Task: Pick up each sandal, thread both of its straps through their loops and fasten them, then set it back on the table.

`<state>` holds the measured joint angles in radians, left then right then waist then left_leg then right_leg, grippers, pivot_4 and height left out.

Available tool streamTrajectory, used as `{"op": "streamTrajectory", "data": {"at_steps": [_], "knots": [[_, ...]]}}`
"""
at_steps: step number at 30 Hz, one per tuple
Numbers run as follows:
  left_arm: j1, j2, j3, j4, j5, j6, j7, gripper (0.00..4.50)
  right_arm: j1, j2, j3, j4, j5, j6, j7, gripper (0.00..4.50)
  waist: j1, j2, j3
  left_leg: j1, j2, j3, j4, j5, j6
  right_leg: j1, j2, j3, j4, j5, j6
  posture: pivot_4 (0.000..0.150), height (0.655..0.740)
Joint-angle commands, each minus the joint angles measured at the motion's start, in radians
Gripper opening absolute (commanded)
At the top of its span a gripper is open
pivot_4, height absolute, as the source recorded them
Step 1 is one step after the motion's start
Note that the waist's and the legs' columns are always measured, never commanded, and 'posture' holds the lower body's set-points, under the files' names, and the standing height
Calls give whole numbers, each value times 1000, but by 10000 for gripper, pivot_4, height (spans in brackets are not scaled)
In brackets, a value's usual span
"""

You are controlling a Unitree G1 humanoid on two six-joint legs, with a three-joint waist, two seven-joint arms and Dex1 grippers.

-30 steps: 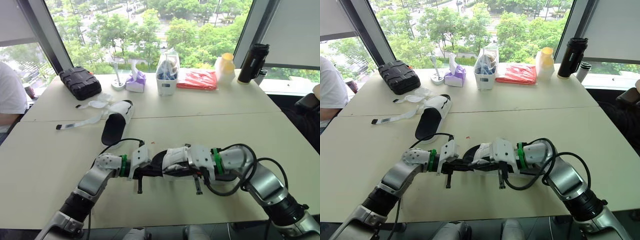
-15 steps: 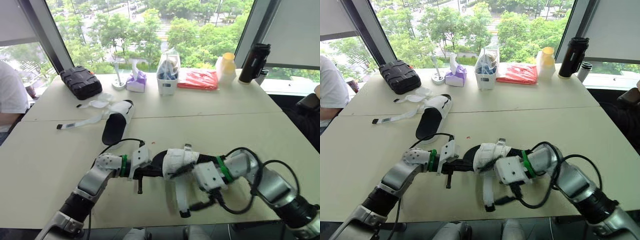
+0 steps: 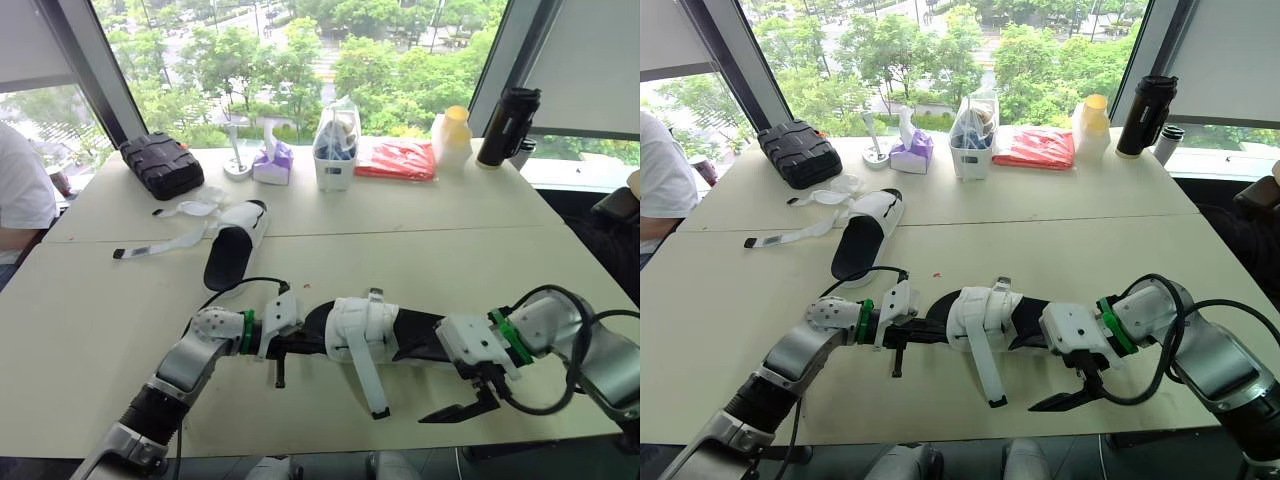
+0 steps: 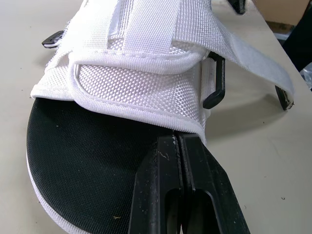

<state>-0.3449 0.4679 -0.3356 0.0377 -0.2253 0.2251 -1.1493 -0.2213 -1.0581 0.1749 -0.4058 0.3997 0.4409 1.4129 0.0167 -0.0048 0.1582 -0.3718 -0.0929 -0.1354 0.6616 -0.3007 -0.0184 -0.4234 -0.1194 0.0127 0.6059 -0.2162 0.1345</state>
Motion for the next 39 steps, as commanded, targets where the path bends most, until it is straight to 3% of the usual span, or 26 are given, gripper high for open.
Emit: {"op": "streamTrajectory", "data": {"at_steps": [1, 6, 11, 19, 22, 29, 35, 39], "knots": [[74, 10, -128, 41, 75, 26, -36, 0, -9, -6, 7, -20, 116, 258, -29, 42642, 0, 0, 0, 0, 0, 0, 0, 0, 1, 0, 0, 0, -1, 0, 0, 1500, 7400], [84, 10, -141, 24, 82, 25, -33, 0, -28, 26, 17, -48, 216, 468, -78, 42642, 0, 1, 0, -1, 0, 0, 0, -2, 2, 1, 0, 0, -7, 1, 0, 1500, 7400], [91, 0, -149, 15, 88, 28, -27, 0, -68, 142, 35, -10, 304, 656, -174, 42642, 5, 1, -1, -1, 0, 0, 0, -5, 3, 3, 0, 0, -9, 1, 0, 1500, 7400], [107, 4, -152, 2, 91, 30, -26, 0, -114, 255, 43, 34, 337, 742, -276, 42642, 26, 1, -2, -1, 0, 1, 0, -8, 4, 3, 0, -1, -10, 1, 0, 1500, 7400], [107, 3, -151, 2, 91, 32, -25, 0, -113, 253, 51, 32, 336, 740, -281, 34755, 26, 1, -2, -2, -1, 1, 0, -8, 4, 2, 0, -1, -11, 1, 0, 1500, 7400], [107, 0, -151, -3, 91, 39, -19, 0, -105, 236, 60, 16, 339, 737, -276, 354, 26, 1, -2, -1, -1, 1, 0, -8, 4, 3, 0, -1, -11, 1, 0, 1500, 7400], [107, -3, -150, -5, 89, 43, -13, 0, -125, 216, 44, -2, 360, 745, -272, 354, 25, 1, -2, -1, -1, 1, 0, -8, 4, 3, 0, -1, -11, 1, 0, 1500, 7400], [103, -5, -149, 2, 89, 42, -13, 0, -250, 278, -45, 44, 460, 842, -315, 354, 24, 1, -2, -1, -1, 1, 0, -8, 4, 3, 0, -1, -11, 1, 0, 1500, 7400]]}}
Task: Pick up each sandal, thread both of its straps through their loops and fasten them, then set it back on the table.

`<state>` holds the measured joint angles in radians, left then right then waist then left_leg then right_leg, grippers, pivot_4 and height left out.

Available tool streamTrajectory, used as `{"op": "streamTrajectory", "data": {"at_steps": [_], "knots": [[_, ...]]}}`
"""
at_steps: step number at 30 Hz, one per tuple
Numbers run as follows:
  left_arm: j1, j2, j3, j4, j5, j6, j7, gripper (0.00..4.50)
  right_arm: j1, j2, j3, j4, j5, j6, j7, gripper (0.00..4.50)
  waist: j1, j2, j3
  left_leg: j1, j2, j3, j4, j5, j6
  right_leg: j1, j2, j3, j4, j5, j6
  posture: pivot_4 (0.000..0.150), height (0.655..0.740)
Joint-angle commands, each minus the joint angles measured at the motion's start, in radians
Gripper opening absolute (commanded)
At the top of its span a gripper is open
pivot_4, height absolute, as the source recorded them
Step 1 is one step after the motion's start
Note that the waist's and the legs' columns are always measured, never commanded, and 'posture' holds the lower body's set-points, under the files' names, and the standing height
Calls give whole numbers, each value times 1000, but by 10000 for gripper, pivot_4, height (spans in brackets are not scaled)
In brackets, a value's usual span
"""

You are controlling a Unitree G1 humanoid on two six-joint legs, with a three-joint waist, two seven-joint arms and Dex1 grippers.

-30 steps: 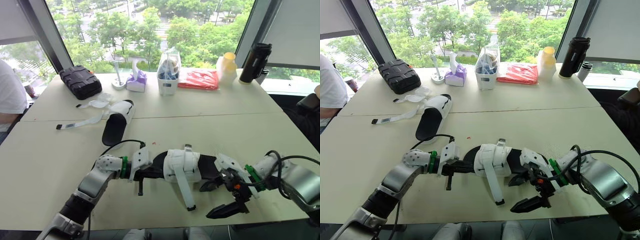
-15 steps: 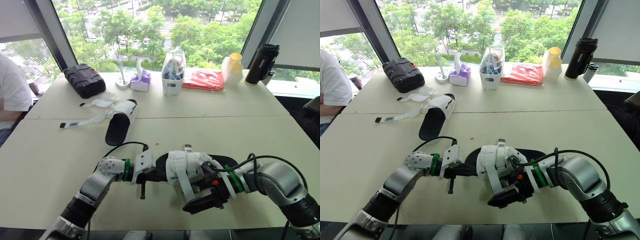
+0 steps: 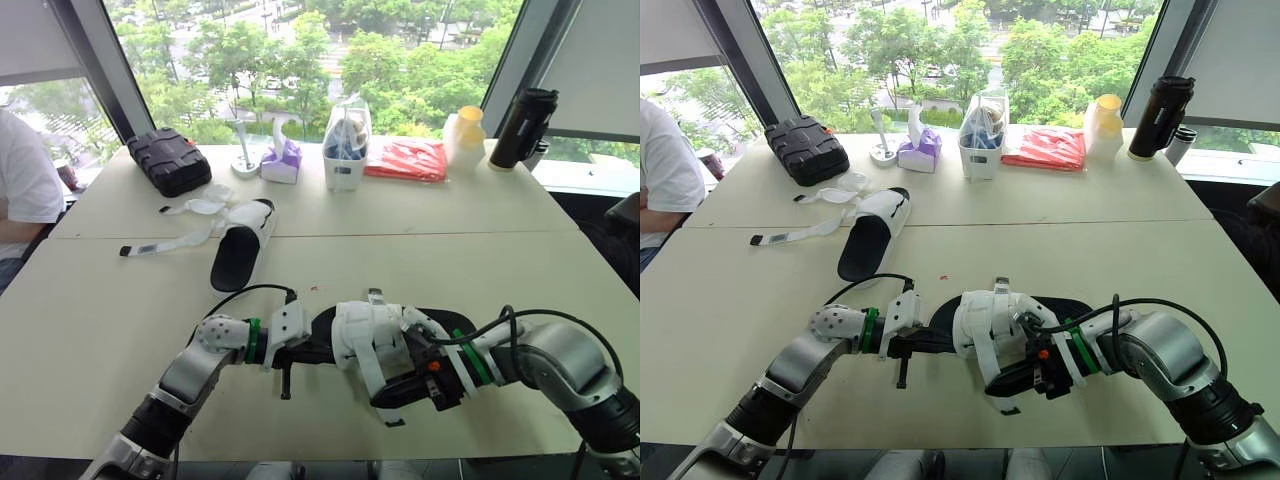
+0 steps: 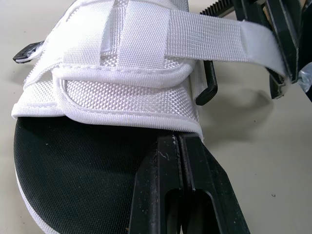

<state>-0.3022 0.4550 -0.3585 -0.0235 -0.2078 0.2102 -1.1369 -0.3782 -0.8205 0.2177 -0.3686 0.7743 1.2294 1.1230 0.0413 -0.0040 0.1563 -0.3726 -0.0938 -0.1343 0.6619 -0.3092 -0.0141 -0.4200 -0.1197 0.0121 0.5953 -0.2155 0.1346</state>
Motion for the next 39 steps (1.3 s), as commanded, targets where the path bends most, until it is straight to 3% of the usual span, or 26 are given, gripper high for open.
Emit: {"op": "streamTrajectory", "data": {"at_steps": [1, 6, 11, 19, 39], "knots": [[59, 7, -126, 66, 71, 56, -26, 0, -151, 78, -110, 41, 108, 82, -47, 354, -1, 0, 0, 0, 0, 0, 0, 0, 0, 0, 0, 0, 0, 0, 0, 1500, 7400], [55, 3, -128, 71, 72, 56, -24, 0, -296, 194, -136, 169, 121, 135, -119, 354, 4, 0, -1, 0, 0, -2, 0, 0, 0, 1, 0, -1, 0, 0, 0, 1500, 7400], [56, 0, -127, 70, 70, 58, -21, 0, -338, 234, -95, 258, 76, 95, -134, 354, 2, 0, -1, 0, -3, -1, 0, 1, -2, 1, -2, 0, 0, 0, 0, 1500, 7400], [60, 3, -122, 65, 69, 60, -16, 0, -338, 216, -40, 310, 30, 42, -97, 354, 1, 1, -1, 0, -3, -1, 1, 1, -1, 1, -2, 0, 0, 0, 0, 1500, 7400], [52, 0, -120, 79, 73, 48, -13, 0, -259, 156, -4, 240, -1, 16, -73, 354, 1, 2, -4, 0, -3, -1, 1, 0, 0, 1, -2, 0, 0, 0, 0, 1500, 7400]]}}
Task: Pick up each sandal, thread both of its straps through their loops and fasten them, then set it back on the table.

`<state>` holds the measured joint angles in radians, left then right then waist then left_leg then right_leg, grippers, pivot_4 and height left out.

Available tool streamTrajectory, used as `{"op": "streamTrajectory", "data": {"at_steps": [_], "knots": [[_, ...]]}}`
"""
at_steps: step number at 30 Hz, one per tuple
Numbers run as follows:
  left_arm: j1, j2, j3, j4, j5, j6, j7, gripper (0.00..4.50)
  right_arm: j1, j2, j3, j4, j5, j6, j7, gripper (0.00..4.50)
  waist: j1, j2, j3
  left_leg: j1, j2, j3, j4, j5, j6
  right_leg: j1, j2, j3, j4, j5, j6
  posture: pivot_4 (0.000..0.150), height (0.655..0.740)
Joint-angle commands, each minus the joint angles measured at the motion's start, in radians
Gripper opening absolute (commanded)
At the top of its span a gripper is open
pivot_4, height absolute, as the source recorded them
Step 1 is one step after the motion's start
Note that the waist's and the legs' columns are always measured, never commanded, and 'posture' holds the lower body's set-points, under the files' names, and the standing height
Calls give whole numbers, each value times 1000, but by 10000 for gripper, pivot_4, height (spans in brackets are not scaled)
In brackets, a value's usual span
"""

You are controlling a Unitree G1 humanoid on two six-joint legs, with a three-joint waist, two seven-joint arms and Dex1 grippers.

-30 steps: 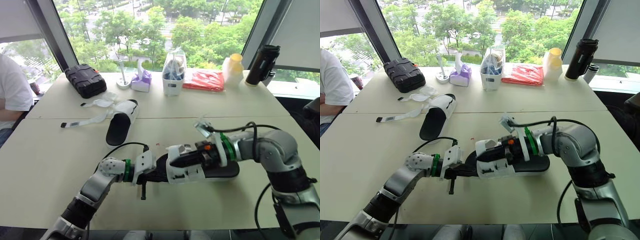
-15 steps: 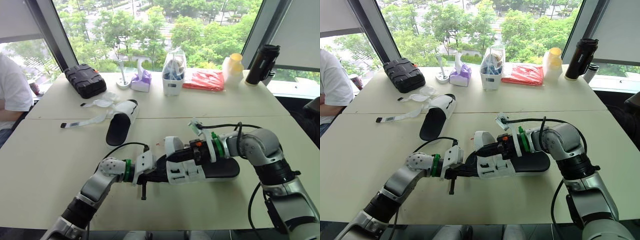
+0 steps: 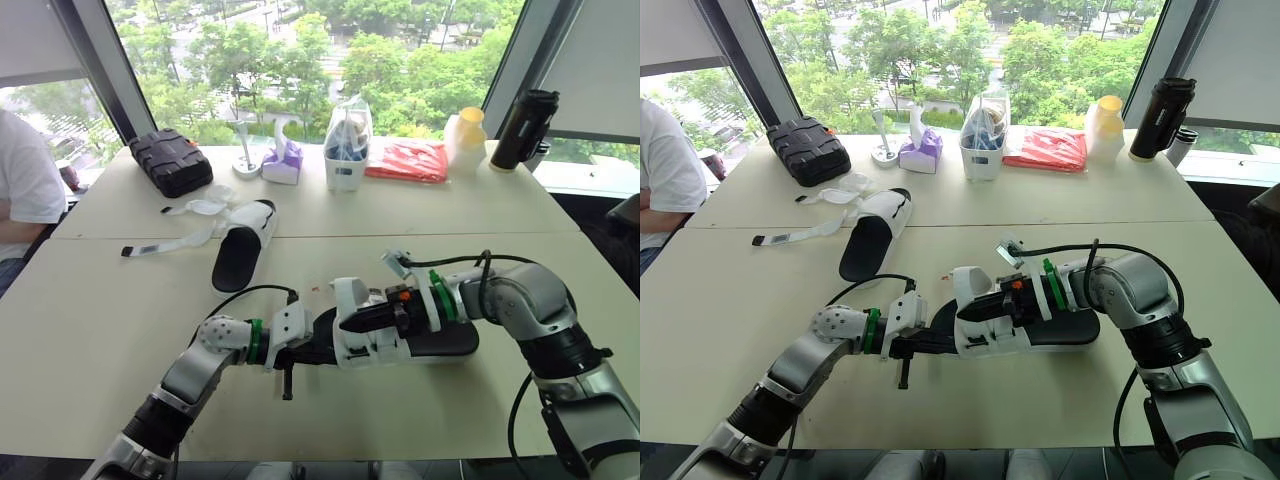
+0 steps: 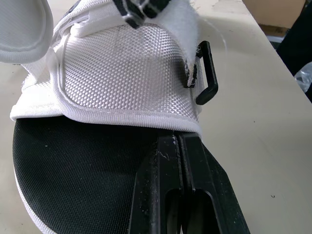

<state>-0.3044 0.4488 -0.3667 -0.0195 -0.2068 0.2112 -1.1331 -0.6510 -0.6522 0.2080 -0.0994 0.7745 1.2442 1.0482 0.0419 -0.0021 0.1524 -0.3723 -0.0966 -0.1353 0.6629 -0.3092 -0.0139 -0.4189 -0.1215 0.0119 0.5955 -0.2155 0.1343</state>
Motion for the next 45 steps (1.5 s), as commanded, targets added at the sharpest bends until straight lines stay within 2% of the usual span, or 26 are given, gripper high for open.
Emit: {"op": "streamTrajectory", "data": {"at_steps": [1, 9, 45], "knots": [[54, 6, -112, 76, 72, 46, -17, 0, 19, -10, 6, -32, -6, -4, -1, 354, 0, 0, 0, 0, 0, 0, 0, 0, 0, 0, 0, 0, 0, 0, 0, 1500, 7400], [53, 5, -114, 76, 75, 44, -16, 0, -4, 24, -53, -32, 43, 55, -28, 354, 0, 0, -1, 0, 0, 0, 0, 0, 0, 0, 0, 0, 0, 0, 0, 1500, 7400], [41, 3, -110, 87, 75, 43, -14, 0, -4, 59, -75, -42, 70, 117, -60, 354, 0, 1, -1, 0, 0, 0, 0, 0, 0, 0, 0, 0, 0, 0, 0, 1500, 7400]]}}
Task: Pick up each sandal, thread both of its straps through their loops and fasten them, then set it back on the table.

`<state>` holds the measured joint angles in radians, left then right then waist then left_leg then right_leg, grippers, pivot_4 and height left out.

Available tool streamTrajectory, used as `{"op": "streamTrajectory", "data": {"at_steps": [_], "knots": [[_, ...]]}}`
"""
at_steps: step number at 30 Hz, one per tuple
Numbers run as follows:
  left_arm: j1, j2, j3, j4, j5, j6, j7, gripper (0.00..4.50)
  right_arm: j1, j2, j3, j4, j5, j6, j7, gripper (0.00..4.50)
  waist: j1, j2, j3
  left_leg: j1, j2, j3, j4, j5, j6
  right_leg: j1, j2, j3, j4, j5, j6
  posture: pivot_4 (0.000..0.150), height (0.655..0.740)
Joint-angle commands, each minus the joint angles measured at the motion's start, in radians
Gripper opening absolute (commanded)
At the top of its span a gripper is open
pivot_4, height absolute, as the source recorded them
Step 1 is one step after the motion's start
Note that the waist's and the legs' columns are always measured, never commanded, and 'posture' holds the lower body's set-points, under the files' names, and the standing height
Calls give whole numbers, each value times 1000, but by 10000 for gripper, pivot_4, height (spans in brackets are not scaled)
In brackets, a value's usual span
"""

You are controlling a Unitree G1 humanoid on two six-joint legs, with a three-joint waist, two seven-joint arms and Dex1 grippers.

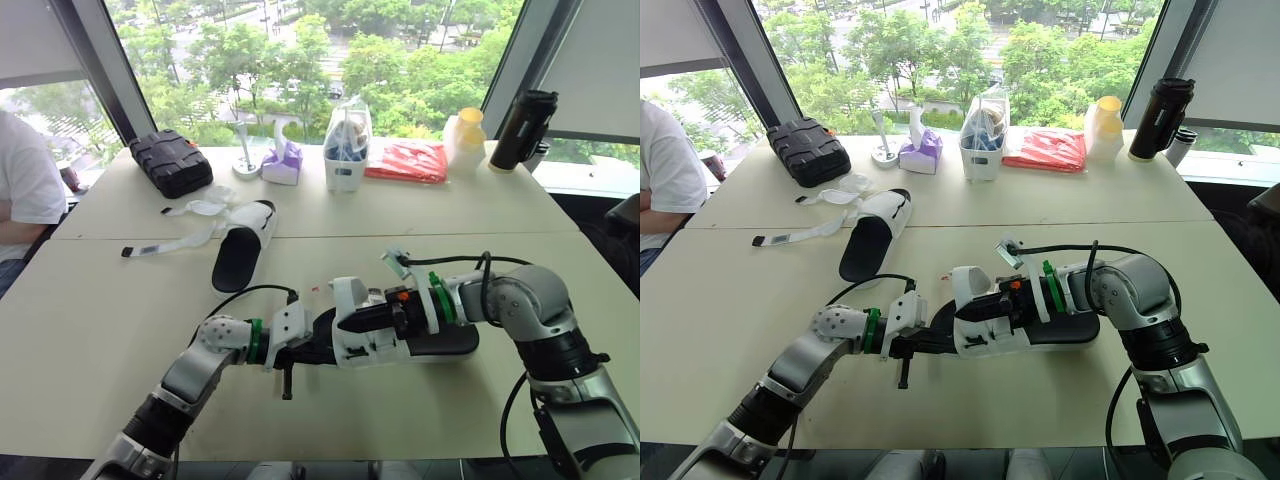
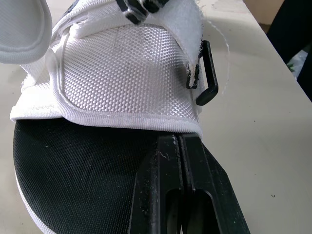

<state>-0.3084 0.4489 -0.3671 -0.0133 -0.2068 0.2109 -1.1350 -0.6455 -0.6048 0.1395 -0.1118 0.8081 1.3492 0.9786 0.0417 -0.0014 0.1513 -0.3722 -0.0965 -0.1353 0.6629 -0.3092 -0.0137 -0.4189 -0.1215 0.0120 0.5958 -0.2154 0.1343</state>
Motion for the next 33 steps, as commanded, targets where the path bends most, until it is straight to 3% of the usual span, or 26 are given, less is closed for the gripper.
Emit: {"op": "streamTrajectory", "data": {"at_steps": [1, 15, 23, 33], "knots": [[44, 2, -109, 82, 76, 43, -12, 0, -10, 11, -6, -30, 37, 14, 10, 354, 0, 0, 0, 0, 0, 0, 0, 0, 0, 0, 0, 0, 0, 0, 0, 1500, 7400], [40, 0, -107, 86, 77, 40, -13, 0, 26, -17, 67, -28, -49, -85, 13, 354, -1, 0, -2, 1, 0, 0, 0, 0, 0, 1, 0, 0, 0, 0, 0, 1500, 7400], [40, 2, -107, 88, 76, 39, -12, 0, 50, -52, 126, -11, -155, -244, 38, 354, -2, 0, -2, 16, 0, 0, 0, -2, 3, 15, 0, 0, -1, -2, 3, 1500, 7400], [42, 3, -108, 85, 76, 39, -9, 0, 85, -89, 165, -23, -286, -475, 95, 354, -3, 0, -2, 17, 1, 0, 0, -3, 3, 15, 0, 0, -1, -3, 5, 1500, 7400]]}}
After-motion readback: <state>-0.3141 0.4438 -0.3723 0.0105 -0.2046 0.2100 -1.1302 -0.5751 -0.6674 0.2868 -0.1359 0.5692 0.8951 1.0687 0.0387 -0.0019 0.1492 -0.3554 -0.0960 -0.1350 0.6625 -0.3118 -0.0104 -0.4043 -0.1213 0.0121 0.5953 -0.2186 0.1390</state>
